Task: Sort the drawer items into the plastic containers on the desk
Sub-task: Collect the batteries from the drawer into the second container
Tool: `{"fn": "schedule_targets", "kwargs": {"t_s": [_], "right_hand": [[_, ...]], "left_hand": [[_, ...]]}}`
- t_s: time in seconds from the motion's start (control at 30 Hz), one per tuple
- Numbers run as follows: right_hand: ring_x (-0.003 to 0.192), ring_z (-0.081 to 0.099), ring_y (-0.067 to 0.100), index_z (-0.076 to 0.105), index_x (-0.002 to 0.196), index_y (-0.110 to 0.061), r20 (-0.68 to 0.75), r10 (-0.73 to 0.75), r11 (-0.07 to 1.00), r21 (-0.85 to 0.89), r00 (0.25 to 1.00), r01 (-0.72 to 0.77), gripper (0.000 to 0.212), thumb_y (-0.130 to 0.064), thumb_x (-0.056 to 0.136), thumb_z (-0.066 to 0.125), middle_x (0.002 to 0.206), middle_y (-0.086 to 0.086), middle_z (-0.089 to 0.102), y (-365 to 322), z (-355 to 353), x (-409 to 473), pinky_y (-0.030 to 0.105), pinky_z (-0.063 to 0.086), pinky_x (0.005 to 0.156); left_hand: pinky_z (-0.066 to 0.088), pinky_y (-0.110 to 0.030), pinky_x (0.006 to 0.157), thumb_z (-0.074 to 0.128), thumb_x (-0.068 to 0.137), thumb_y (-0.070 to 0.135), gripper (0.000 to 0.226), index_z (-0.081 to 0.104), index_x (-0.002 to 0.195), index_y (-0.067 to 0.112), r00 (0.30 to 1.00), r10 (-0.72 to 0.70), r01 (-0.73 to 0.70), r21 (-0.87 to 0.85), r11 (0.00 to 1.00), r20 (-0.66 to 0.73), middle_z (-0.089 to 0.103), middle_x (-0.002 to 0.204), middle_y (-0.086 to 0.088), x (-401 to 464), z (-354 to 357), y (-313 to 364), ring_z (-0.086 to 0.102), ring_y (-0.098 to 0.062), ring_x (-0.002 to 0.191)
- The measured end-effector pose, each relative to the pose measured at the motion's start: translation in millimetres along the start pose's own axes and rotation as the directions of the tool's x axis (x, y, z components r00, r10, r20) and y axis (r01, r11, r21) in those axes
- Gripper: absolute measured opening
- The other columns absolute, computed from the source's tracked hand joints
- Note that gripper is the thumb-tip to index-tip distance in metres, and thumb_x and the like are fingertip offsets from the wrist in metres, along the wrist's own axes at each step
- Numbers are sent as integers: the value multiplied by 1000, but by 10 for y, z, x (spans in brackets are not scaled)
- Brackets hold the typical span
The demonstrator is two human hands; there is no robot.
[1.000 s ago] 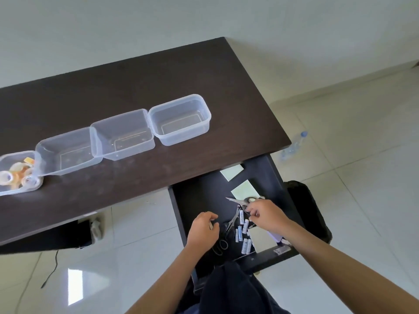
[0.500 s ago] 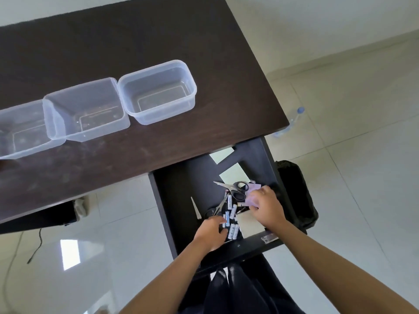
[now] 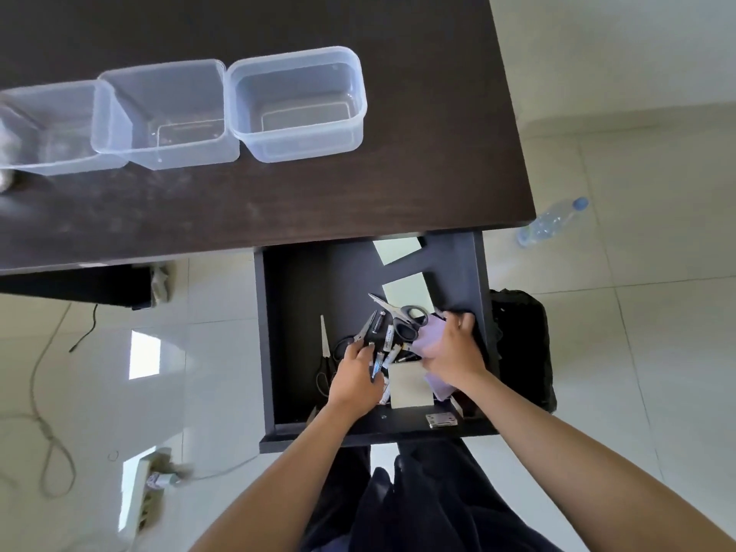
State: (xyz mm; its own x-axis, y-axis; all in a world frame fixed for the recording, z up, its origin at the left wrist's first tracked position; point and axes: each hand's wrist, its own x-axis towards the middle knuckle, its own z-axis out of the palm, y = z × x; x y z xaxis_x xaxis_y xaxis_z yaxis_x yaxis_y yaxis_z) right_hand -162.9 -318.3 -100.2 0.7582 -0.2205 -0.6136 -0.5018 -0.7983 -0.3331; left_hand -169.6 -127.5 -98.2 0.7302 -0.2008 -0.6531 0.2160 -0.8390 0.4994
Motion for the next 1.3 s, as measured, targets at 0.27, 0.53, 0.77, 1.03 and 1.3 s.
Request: {"fn": "schedule_targets", "kwargs": {"t_s": [0.27, 0.53, 0.77, 1.03, 1.3], "right_hand": [[84, 58, 30, 36, 103, -13, -21, -32, 993, 114, 999, 34, 54, -19, 69, 77, 105, 8, 52, -28, 7, 4, 33, 43, 63], [85, 55, 22, 44, 103, -12, -5, -28, 943, 332, 1000, 28, 48, -17, 66, 75, 97, 5, 55, -208, -199, 22, 28, 43, 57], [84, 54, 20, 44, 98, -12, -47, -75, 869, 487, 996, 89, 50, -20, 63, 78, 94, 0, 54, -732, -302, 92, 33, 47, 65], [90, 55, 17, 43, 97, -18, -38, -149, 830, 539, 988, 146, 53, -24, 62, 82, 100, -1, 56, -934, -88, -68, 23, 41, 59], [105, 50, 16, 45, 122, -17, 91, -315, 819, 529, 945, 222, 70, -23, 65, 84, 121, -7, 48, -1016, -18, 76, 24, 39, 78]], "left_hand": [[46, -31, 91, 55, 89, 24, 54, 39, 140, 17, 996, -60, 59, -14, 998, -70, 25, 150, -4, -51, 28, -28, 55, -24, 116], [47, -27, 81, 55, 89, 23, 43, 47, 130, 14, 981, -152, 141, -97, 985, -117, 38, 133, -5, -158, 95, -133, 58, -19, 95], [45, -27, 90, 54, 91, 25, 37, 53, 126, 12, 988, -145, 141, -83, 986, -44, 47, 130, -5, -138, 126, -200, 58, -20, 104], [46, -29, 94, 55, 90, 24, 37, 54, 124, 11, 986, -164, 160, -104, 982, -36, 48, 129, -7, -102, 105, -242, 58, -22, 105], [45, -28, 95, 55, 90, 25, 36, 54, 124, 12, 986, -167, 163, -99, 982, -26, 48, 128, -6, -118, 96, -239, 57, -20, 107]]}}
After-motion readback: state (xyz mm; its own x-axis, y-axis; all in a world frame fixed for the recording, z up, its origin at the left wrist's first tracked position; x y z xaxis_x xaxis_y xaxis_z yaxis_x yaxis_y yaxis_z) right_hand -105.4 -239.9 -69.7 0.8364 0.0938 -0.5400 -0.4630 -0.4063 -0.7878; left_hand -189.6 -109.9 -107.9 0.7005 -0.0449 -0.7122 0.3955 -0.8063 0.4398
